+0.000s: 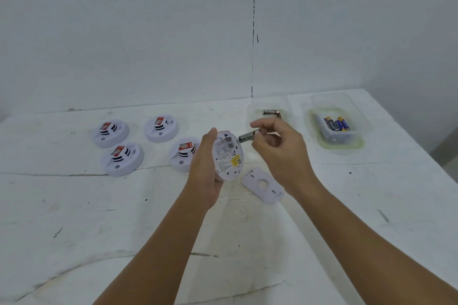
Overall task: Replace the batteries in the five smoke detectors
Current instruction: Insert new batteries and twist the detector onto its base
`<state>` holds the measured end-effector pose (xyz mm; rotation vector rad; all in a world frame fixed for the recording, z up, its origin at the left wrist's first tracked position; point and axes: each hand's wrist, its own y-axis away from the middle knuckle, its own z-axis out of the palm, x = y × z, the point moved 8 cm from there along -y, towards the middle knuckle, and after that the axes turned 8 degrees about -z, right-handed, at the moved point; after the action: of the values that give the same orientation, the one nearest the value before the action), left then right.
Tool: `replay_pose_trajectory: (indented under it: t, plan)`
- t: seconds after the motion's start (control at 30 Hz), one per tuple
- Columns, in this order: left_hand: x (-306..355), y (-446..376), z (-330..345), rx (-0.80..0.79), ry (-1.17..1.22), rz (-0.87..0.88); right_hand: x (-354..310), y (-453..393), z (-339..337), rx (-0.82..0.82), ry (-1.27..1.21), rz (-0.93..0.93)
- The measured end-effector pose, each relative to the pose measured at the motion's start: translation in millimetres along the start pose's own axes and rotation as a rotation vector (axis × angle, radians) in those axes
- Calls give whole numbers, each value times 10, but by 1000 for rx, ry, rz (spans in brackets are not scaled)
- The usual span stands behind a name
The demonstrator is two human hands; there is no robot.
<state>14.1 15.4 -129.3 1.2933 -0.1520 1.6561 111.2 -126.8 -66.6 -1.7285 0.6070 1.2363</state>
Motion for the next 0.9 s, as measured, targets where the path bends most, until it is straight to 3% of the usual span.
replay_pose_trajectory:
  t: [0.2, 0.5, 0.9]
  plan:
    - [-183, 136, -49, -53, 52, -41, 29, 279, 205, -52, -129, 48]
    - [-218, 183, -103, -89, 82, -44, 53, 364, 329, -75, -111, 17]
    - [-164, 112, -77, -167, 148, -62, 221, 311, 281, 1, -224, 71]
